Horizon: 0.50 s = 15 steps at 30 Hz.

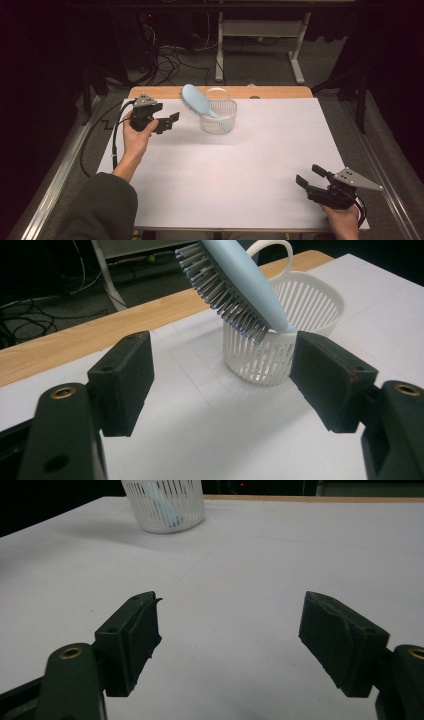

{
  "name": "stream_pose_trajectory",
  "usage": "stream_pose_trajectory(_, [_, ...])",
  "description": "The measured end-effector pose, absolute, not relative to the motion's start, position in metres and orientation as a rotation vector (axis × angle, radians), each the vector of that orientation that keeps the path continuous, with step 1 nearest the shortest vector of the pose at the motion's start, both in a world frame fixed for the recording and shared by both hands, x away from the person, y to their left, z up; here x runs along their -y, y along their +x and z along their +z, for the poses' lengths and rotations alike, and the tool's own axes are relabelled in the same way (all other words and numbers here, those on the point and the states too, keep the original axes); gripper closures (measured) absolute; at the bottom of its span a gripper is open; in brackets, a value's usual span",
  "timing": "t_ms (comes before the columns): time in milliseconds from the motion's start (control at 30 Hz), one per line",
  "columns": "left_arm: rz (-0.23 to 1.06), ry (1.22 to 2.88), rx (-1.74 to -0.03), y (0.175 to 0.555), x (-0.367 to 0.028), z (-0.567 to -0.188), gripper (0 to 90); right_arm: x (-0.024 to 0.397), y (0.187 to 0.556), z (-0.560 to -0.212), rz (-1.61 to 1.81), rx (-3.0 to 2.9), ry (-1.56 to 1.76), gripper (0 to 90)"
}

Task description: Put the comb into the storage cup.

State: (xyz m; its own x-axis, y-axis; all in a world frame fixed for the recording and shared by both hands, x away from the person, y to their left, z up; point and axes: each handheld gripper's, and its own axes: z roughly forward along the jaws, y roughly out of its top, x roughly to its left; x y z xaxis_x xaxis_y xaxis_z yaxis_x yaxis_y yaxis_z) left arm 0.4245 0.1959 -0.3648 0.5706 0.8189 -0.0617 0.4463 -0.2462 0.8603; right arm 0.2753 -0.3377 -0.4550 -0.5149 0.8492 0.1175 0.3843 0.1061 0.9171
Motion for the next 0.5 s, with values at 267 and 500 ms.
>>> stream_pose_trajectory(267, [0.506, 1.87, -1.017, 0.417, -0.201, -0.366, 26.6, 0.338, 0.275, -0.455, 1.392, -1.948, 1.203, 24.6])
stream_pose_trajectory(500, [0.508, 1.86, -1.019, 0.411, -0.206, -0.368, 26.6, 0.337, 0.275, -0.455, 1.391, -1.949, 1.201, 24.6])
